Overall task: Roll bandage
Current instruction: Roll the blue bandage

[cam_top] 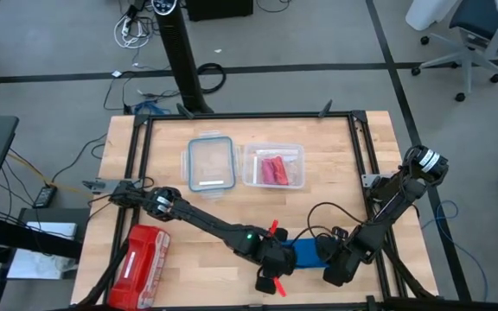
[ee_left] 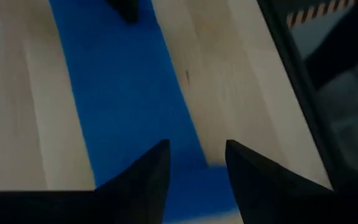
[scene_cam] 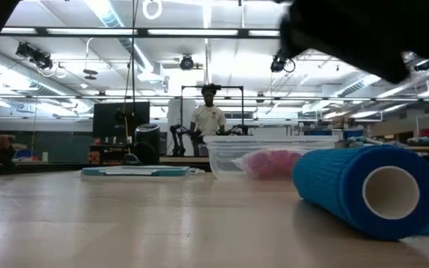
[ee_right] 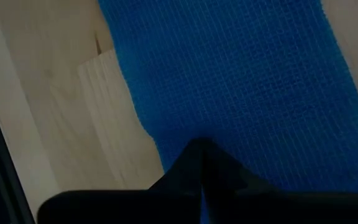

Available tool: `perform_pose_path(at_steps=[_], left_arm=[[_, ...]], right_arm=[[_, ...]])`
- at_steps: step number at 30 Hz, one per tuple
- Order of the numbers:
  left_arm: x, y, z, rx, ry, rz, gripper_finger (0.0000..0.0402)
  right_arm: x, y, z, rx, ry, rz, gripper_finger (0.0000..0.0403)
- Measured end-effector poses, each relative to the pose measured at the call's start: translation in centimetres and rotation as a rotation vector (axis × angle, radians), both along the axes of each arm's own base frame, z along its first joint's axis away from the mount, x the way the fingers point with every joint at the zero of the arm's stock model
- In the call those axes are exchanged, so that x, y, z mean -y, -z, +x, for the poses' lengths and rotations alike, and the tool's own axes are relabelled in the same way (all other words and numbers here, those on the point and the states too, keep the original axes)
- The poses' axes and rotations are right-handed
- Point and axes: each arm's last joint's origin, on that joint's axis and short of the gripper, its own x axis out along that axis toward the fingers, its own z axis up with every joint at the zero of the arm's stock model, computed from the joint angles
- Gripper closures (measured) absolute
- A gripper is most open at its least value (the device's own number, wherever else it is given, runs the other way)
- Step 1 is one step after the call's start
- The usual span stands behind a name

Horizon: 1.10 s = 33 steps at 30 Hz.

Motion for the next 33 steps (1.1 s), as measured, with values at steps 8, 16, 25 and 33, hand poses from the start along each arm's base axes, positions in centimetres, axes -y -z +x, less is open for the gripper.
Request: perform_pose_path(at_steps=[8, 16, 25, 33], left_arm=[[-0.1, 2.2, -1.1, -0.126, 0.014, 0.112, 0.0241], [0.2, 4.1, -0.6, -0.038, 0.020, 0.111, 0.0241], [0.9, 5.3, 1.2, 0.152, 0.020, 0.085, 0.0241], [1.4, 1.7, 2.0, 0.229, 0.011, 0.039, 0.0241]], right_arm=[[0.0, 0.0, 0.0, 0.000, -0.003, -0.003, 0.0398], [0.0, 0.0, 0.0, 0.000, -0.003, -0.004, 0.0397], [0.1, 0.0, 0.0, 0.001, 0.001, -0.004, 0.0397], [0.1, 0.0, 0.0, 0.007, 0.003, -0.007, 0.0399]])
